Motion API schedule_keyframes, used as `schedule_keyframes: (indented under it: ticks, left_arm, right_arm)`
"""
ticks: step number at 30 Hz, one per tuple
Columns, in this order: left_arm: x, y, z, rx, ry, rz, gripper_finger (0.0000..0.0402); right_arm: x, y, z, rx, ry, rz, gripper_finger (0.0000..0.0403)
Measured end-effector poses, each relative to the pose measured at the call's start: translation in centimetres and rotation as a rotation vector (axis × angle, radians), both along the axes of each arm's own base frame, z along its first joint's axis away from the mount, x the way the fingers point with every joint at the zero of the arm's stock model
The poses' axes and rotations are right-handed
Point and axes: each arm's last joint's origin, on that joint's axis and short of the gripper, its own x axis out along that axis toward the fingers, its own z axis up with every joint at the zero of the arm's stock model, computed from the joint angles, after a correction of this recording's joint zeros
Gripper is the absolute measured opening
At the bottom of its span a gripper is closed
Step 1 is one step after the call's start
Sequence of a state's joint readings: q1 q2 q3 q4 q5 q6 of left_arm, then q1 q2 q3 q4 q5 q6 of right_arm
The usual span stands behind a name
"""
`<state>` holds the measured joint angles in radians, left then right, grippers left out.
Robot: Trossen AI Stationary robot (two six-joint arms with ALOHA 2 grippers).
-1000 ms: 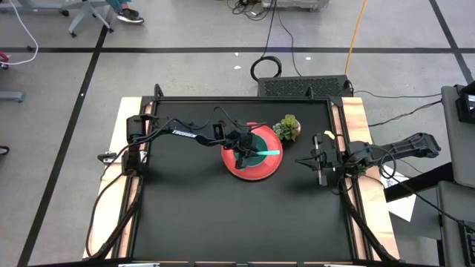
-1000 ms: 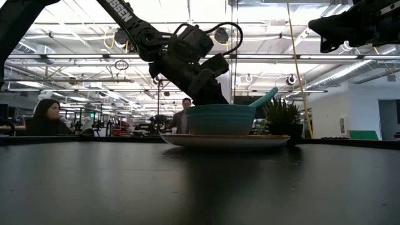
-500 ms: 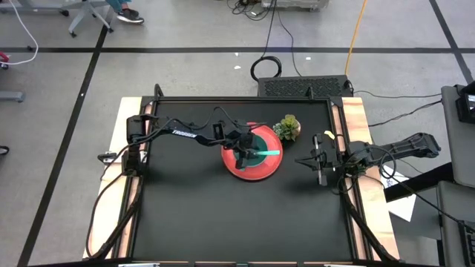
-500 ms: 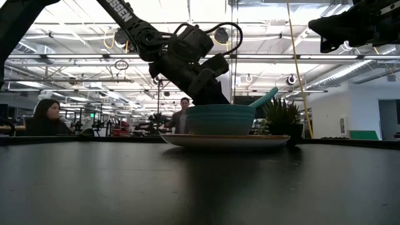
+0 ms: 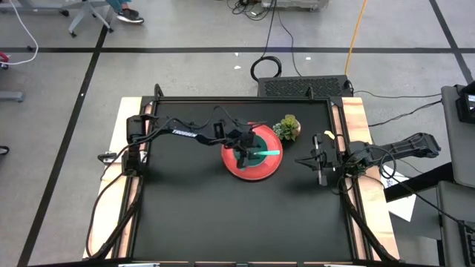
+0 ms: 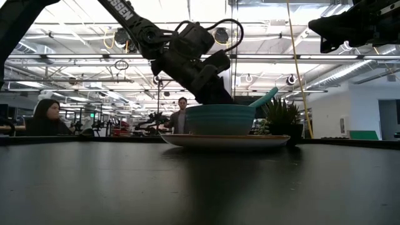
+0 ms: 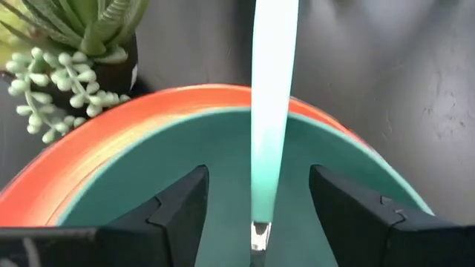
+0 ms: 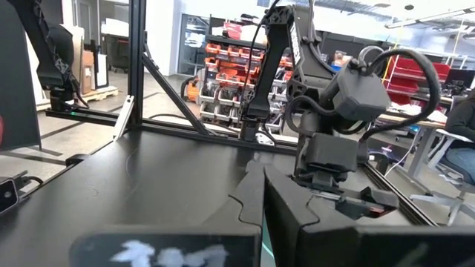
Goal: Set table place
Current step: Return to Home Position
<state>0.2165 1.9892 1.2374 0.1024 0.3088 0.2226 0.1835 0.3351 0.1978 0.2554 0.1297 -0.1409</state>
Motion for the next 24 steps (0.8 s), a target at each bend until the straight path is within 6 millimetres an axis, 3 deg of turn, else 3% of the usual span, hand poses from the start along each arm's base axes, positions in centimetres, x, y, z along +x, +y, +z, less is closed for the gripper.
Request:
schedule_keyframes:
  ticks: [9,20,24]
  left_arm:
    - [-0.3,0.0,1.3,-0.001,0.019,-0.002,0.0239]
    - [-1.8,-0.4,4.9,0.035,0.006,-0.004,0.0238]
    - [-2.2,-0.7,5.5,0.003,0.004,-0.057,0.0207]
  right_arm:
    - [0.0,0.0,-0.1,0.006,0.008,0.0,0.0]
    - [0.0,0.0,-0.1,0.006,0.007,0.001,0.0]
    - [0.0,0.0,-0.1,0.005,0.007,0.001,0.0]
